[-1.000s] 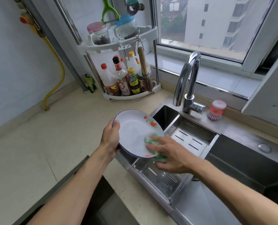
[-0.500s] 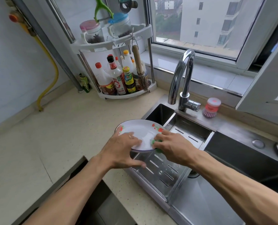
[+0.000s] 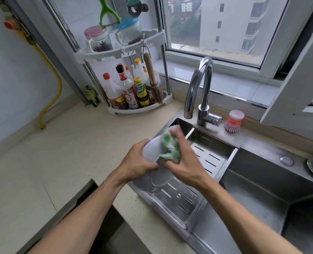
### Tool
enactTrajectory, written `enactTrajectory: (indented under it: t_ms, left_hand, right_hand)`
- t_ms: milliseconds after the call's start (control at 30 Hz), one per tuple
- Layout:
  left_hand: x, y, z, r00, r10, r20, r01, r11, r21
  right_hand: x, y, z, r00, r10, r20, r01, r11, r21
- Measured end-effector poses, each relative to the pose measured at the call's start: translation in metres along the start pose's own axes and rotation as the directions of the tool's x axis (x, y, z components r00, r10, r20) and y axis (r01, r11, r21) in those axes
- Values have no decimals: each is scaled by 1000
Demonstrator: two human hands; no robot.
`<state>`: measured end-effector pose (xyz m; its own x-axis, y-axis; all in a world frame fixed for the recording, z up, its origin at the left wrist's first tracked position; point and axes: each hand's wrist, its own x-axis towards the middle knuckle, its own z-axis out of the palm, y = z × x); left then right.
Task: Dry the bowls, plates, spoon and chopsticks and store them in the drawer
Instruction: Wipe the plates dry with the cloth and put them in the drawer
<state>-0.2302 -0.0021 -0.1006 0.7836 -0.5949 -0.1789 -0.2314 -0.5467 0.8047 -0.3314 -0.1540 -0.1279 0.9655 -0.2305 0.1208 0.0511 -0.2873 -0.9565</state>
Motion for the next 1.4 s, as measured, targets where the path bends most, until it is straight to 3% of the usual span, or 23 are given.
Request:
enactTrajectory:
  t_ms: [67,133,233,333,467,600,633,767,800,867,967,1033,1133,1167,1300,1400]
  left_hand:
    - [-1,5,9,1000,-2,-14,1,994,-105]
    - [-3,11,13,999,3,-45,-9,992,-128]
    - [-8,14,13,999,10,-32,-13,997,-79]
    - [-10,17,16,998,-13,-63,10,999,-37]
    - [-7,15,15,999,-5,-35,2,997,-82]
    - [-12,12,13,999,-32,-41,31,999,-22]
    - [-13,13,13,998,-36,-50,35,999,-19]
    - [-10,17,12,999,-40,-34,38,998,-57]
    - [-11,19,12,999,-32,-22,30,998,-61]
    - [-15,23,11,1000,-22,-9,21,999,-37]
    - [-17,24,13,999,-9,-36,9,1000,-8]
    - [-13,25,15,998,-32,-63,30,999,-22]
    - [-9,25,18,996,-56,-76,53,998,-33]
    - [-11,26,18,996,-50,-72,48,998,-28]
    - [-21,34,6,995,47,-85,-48,999,-14]
    - [-28,31,1,994,45,-98,-55,993,-107]
  right_hand:
    - [1,-5,19,1000,20,8,-21,998,57]
    - [8,-6,26,993,36,-109,-20,989,147]
    - [23,8,14,963,92,-252,-92,996,13]
    - [33,20,14,952,180,-247,-162,982,92]
    - [24,19,41,988,-86,-130,69,989,-130]
    - [38,32,15,960,208,-190,-186,974,126]
    - [39,32,14,955,227,-193,-206,971,122]
    - [25,21,37,986,-71,-149,60,995,-80]
    - [23,24,35,986,-88,-143,77,994,-84]
    - [30,31,22,984,49,-172,-48,999,12]
    - [40,42,5,922,339,-186,-299,931,210]
    - [39,37,13,930,293,-222,-254,949,190]
    - [37,30,32,971,60,-233,-57,998,18]
    - [37,34,34,971,65,-230,-63,998,19]
    - [39,49,14,856,446,-260,-341,867,362]
    - [34,48,4,860,449,-243,-309,836,453]
